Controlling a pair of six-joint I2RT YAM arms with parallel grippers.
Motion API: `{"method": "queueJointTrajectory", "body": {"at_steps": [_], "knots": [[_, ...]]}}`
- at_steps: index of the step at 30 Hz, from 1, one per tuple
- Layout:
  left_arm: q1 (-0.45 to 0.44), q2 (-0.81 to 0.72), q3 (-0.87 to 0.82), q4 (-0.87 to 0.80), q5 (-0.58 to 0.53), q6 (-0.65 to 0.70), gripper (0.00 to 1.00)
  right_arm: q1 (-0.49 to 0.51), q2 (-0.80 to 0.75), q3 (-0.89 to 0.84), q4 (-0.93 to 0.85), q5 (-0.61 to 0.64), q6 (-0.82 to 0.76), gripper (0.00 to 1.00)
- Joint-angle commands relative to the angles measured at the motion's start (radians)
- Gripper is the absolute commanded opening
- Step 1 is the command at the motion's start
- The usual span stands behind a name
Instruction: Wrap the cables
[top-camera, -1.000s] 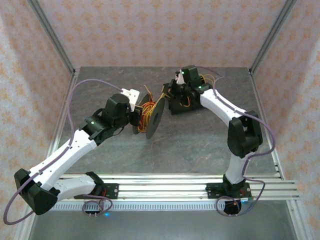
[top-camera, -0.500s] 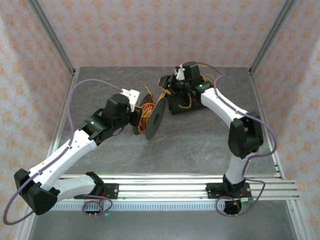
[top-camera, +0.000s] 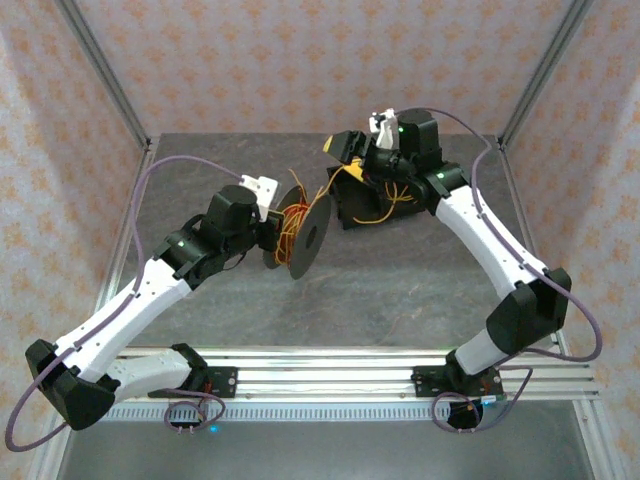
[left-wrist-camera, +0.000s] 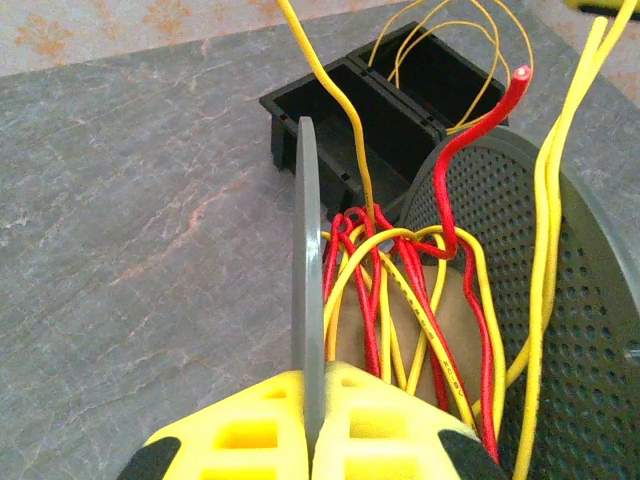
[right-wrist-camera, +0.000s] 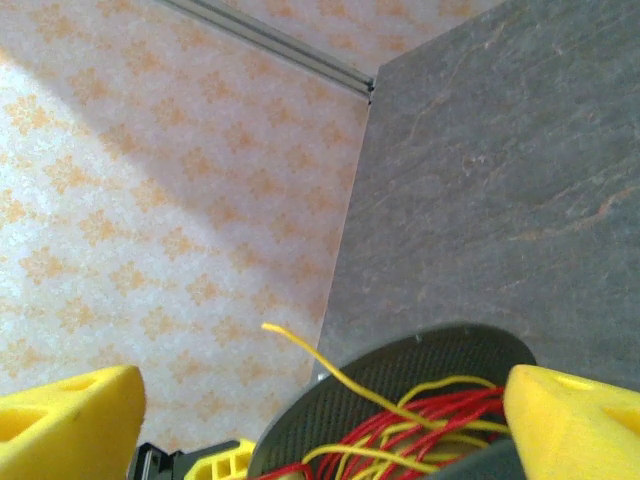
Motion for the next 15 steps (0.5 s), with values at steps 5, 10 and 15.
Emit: {"method": "queueJointTrajectory", "body": {"at_steps": [5, 10, 15], "knots": [[0.012, -0.031, 0.077, 0.056, 0.015, -0.010, 0.00, 0.064, -0.068, -0.084, 0.017, -0.066, 0.014, 0.98], [0.014, -0.024, 0.080, 0.045, 0.001, -0.006, 0.00, 0.114, -0.119, -0.080, 0.000, -0.041, -0.003, 0.99], [0.015, -0.022, 0.077, 0.041, -0.001, -0.008, 0.00, 0.117, -0.179, -0.067, -0.074, -0.008, -0.046, 0.99]]}}
